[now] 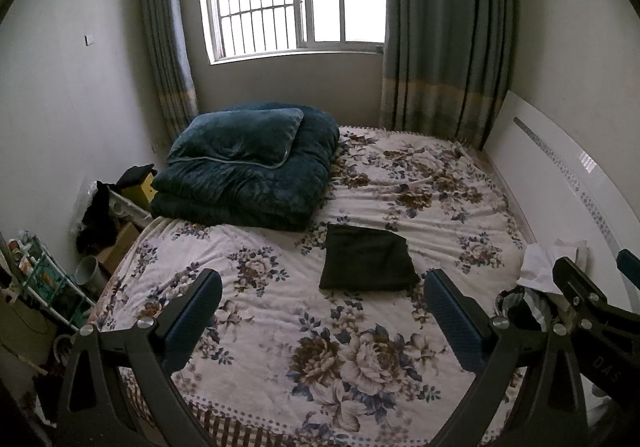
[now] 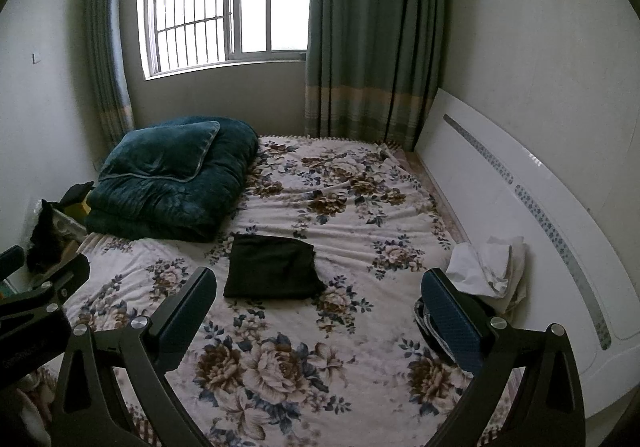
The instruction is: Fold small clothes
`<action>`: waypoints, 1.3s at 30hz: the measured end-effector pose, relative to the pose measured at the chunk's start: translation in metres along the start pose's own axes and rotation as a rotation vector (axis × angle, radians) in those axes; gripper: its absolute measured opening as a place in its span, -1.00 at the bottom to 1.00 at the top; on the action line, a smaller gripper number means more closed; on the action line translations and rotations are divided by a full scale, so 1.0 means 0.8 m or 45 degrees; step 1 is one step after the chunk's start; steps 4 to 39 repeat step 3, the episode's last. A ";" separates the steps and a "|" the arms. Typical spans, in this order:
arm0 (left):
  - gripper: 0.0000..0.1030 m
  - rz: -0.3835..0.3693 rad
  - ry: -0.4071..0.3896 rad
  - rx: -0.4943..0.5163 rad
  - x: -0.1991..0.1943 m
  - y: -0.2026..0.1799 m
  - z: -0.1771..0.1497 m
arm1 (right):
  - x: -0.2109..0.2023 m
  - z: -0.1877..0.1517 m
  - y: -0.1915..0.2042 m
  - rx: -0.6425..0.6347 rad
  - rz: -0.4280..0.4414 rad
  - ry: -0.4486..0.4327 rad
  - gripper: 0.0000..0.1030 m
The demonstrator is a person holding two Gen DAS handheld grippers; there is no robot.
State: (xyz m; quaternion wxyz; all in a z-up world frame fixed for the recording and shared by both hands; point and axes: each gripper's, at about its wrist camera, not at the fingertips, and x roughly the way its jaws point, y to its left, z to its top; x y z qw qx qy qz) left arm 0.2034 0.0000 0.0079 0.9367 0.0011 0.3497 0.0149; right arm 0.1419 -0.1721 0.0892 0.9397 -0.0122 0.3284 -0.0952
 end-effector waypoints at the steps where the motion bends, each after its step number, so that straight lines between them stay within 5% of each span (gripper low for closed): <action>1: 1.00 -0.002 -0.002 0.000 -0.001 0.001 0.002 | 0.000 0.000 -0.001 0.001 -0.003 0.000 1.00; 39: 1.00 -0.007 0.002 -0.004 -0.001 0.002 0.004 | 0.000 -0.001 -0.002 0.007 -0.002 0.003 1.00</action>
